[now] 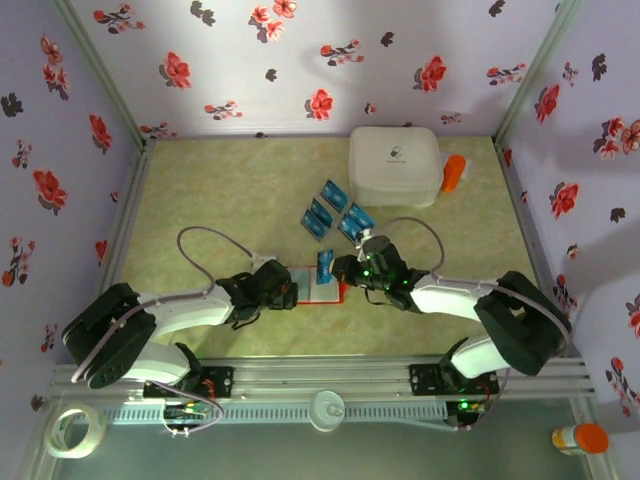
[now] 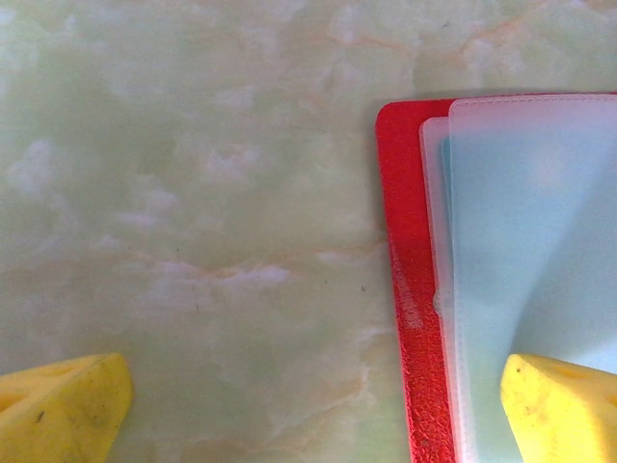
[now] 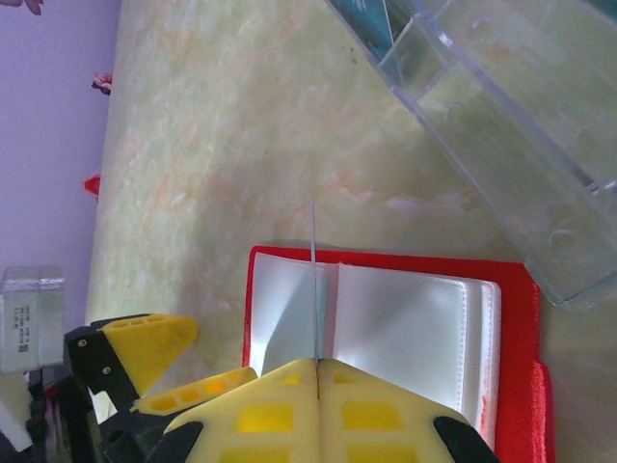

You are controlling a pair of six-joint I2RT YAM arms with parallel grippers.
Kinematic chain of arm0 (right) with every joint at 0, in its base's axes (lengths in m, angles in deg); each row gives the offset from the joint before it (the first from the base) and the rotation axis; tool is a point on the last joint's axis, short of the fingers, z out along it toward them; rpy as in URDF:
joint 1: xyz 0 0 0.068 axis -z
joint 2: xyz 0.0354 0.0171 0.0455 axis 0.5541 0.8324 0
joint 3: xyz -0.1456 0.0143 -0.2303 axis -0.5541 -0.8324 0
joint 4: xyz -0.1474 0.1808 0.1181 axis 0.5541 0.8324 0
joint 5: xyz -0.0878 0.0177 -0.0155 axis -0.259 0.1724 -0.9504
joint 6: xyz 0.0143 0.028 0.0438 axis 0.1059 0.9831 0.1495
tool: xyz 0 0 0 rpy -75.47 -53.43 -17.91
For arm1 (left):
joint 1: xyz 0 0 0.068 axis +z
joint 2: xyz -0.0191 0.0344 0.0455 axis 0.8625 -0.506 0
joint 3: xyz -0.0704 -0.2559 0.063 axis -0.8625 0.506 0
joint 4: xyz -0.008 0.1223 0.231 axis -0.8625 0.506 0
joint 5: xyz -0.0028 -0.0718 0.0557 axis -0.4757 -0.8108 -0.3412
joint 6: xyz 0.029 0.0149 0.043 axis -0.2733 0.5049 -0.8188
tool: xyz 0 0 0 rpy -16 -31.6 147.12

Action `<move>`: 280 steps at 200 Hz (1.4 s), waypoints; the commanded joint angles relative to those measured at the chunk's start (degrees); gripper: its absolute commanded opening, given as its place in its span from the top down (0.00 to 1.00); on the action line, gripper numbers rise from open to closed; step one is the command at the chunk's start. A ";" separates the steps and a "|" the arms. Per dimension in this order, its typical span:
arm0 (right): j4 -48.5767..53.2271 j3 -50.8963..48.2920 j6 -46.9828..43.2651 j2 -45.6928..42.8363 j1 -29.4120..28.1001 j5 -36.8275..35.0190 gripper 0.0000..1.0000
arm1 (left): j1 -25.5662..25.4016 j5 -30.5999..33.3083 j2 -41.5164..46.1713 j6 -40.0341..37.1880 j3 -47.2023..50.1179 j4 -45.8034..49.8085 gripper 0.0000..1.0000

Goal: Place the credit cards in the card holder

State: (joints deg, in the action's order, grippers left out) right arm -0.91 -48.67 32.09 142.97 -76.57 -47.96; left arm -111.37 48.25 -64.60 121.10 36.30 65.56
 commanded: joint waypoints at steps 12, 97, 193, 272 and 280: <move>-5.50 -0.89 2.00 2.58 -0.85 -0.97 1.00 | -0.01 0.46 -0.73 1.89 2.20 3.37 0.00; -10.87 -1.37 4.36 6.61 -1.28 -0.01 1.00 | 0.00 0.38 0.45 2.37 2.81 3.55 0.00; -17.19 -2.71 7.74 11.17 -2.17 0.89 1.00 | -0.05 0.34 0.52 2.56 3.06 3.52 0.00; -17.96 -5.13 8.11 11.07 -2.76 -0.05 1.00 | -0.04 0.38 0.54 2.48 2.64 3.28 0.00; -17.92 -5.28 8.15 11.10 -2.82 -0.14 1.00 | -0.09 0.33 0.54 2.54 2.58 3.28 0.00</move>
State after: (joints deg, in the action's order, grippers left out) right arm -18.05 -52.70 39.54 153.62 -78.73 -47.50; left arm -111.41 48.32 -63.58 122.19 37.22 64.66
